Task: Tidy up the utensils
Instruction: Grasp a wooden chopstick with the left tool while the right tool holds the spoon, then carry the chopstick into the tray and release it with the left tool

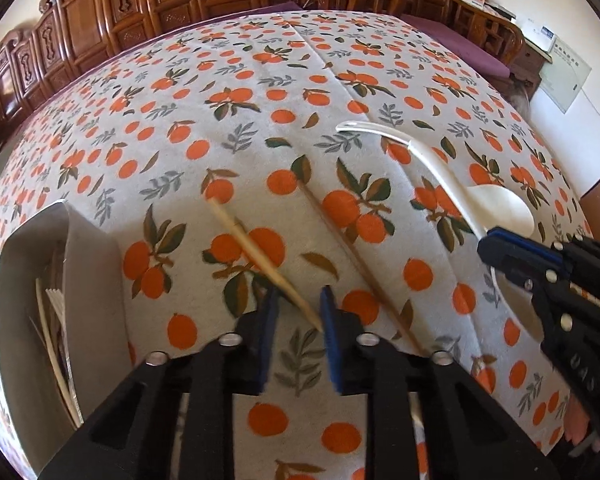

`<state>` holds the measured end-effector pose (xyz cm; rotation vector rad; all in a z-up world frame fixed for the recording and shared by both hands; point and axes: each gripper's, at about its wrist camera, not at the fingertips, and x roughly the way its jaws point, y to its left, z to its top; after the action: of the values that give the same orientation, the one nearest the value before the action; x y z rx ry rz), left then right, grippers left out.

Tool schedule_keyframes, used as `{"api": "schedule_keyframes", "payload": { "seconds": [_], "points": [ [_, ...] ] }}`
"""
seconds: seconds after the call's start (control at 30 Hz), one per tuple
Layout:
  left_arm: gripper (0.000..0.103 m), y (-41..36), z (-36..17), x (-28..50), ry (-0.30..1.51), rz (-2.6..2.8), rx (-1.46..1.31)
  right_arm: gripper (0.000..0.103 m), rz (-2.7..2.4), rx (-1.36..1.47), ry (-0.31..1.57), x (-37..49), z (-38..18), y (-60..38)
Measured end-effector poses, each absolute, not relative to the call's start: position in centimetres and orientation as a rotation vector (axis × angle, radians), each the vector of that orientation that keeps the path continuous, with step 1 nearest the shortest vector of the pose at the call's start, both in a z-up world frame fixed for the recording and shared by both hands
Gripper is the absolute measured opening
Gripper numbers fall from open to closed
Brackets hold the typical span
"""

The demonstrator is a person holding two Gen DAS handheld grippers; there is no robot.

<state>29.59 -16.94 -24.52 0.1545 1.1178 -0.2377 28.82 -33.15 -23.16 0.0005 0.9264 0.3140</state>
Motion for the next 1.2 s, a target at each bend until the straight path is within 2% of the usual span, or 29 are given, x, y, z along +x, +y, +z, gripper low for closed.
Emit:
{"api": "schedule_keyframes", "payload": {
  "seconds": [0.13, 0.43, 1.2],
  "points": [
    [0.004, -15.7, -24.4, 28.8, 1.124, -0.244, 0.137, 0.008, 0.323, -0.007, 0.923, 28.8, -23.1, -32.4],
    [0.004, -13.9, -23.4, 27.6, 1.108, -0.266, 0.1, 0.008, 0.326, -0.025, 0.921, 28.7, -22.9, -30.8],
    [0.004, -6.8, -14.1, 23.2, 0.934, -0.295, 0.06, 0.008, 0.419, -0.082, 0.863, 27.2, -20.2, -24.1]
  ]
}}
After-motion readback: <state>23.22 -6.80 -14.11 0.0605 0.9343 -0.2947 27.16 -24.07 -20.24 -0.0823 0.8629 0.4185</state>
